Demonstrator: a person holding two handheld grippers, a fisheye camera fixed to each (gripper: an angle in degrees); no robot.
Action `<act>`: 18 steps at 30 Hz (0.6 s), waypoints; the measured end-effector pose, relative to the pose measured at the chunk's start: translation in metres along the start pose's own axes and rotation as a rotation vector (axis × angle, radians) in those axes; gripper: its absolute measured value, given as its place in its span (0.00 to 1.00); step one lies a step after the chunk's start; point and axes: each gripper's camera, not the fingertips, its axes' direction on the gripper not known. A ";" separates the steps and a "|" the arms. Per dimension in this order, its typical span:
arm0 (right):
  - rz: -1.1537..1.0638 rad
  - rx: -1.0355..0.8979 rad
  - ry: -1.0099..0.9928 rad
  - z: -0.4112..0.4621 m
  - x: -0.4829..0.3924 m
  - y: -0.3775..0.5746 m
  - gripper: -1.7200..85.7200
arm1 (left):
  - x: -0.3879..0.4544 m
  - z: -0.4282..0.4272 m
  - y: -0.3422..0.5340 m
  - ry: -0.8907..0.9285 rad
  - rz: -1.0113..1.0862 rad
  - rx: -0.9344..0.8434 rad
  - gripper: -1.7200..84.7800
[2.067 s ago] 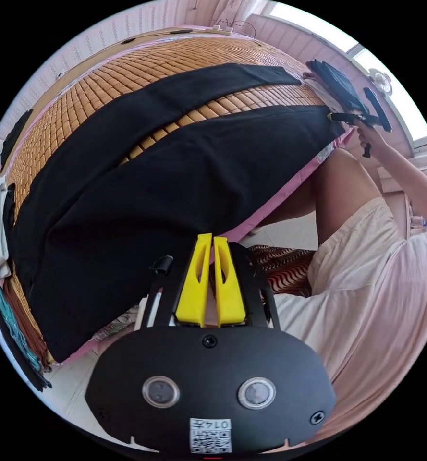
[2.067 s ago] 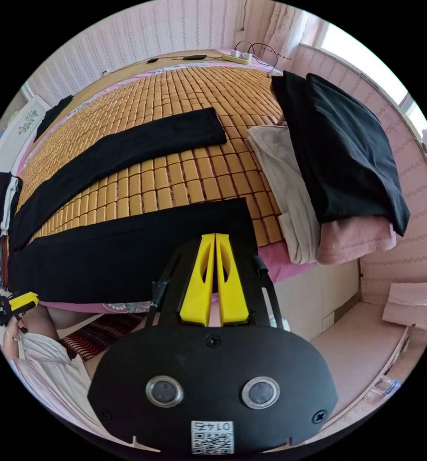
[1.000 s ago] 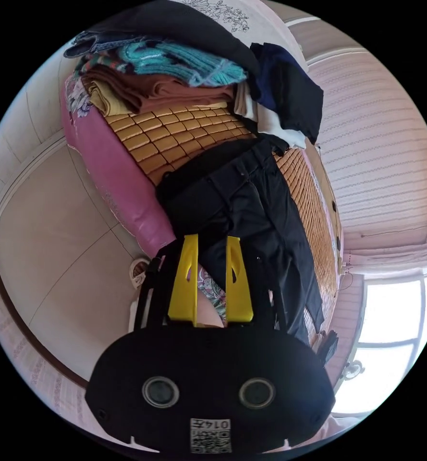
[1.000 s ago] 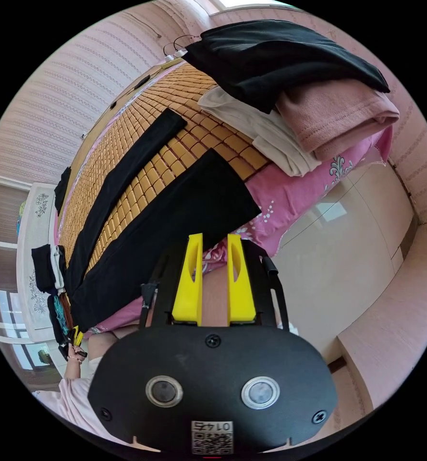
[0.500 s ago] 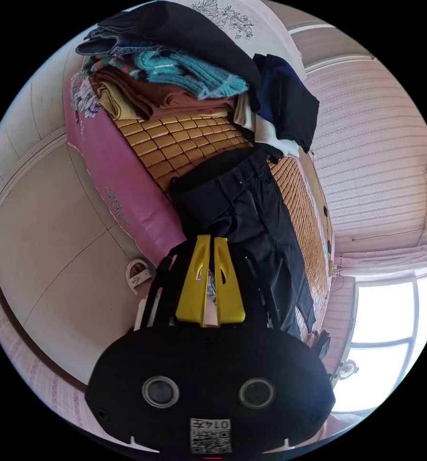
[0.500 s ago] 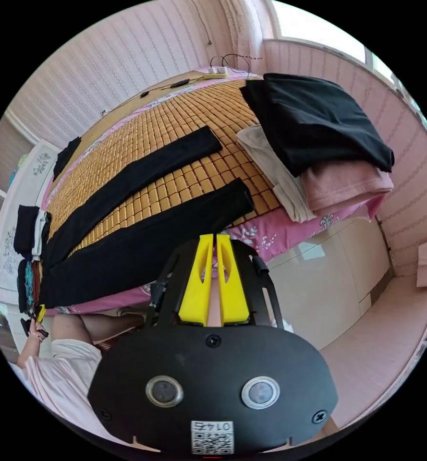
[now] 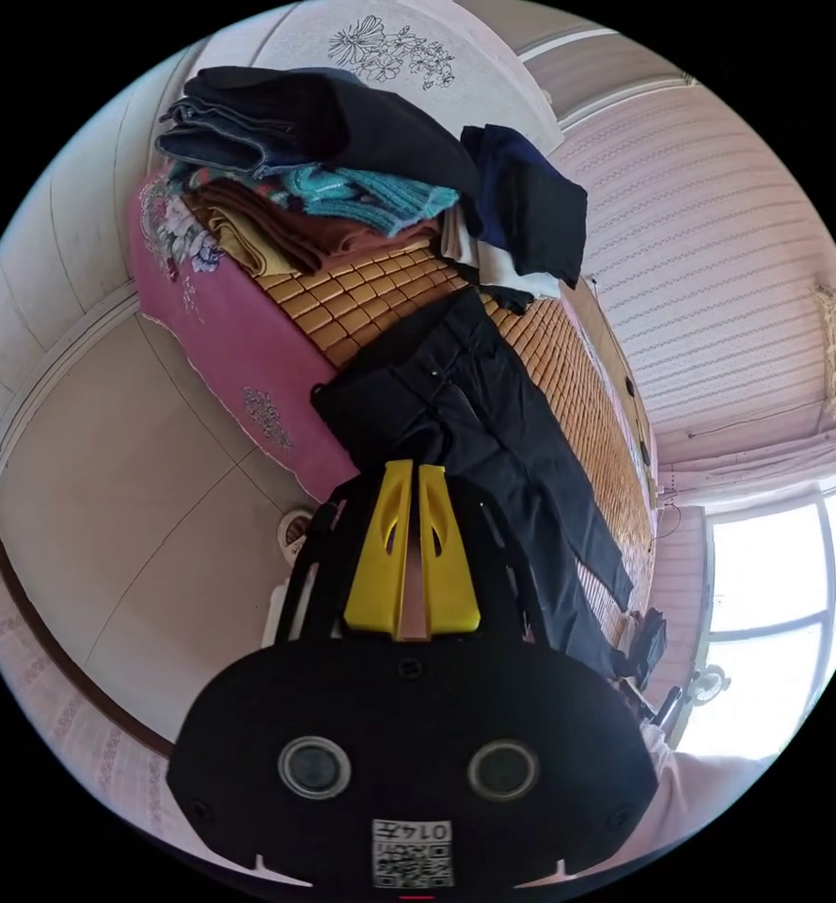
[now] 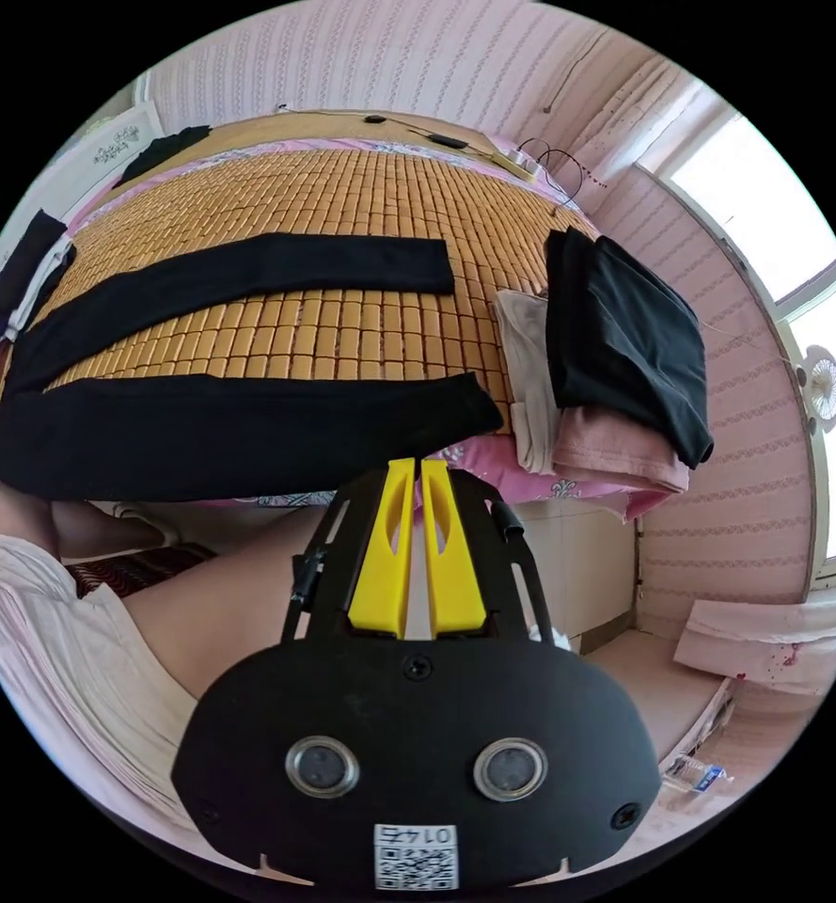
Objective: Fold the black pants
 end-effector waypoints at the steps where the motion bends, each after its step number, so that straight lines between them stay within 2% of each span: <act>1: -0.025 0.006 0.025 -0.005 -0.004 -0.001 0.01 | 0.001 -0.003 0.001 0.004 0.010 0.001 0.01; 8: -0.153 0.034 0.133 -0.031 -0.016 -0.021 0.01 | 0.042 -0.024 0.000 -0.011 0.181 0.014 0.01; 12: -0.201 0.048 0.171 -0.044 -0.013 -0.043 0.01 | 0.068 -0.027 -0.015 0.010 0.208 0.046 0.01; 18: -0.223 0.045 0.084 -0.053 0.016 -0.110 0.01 | 0.116 -0.015 -0.053 0.034 0.260 0.068 0.01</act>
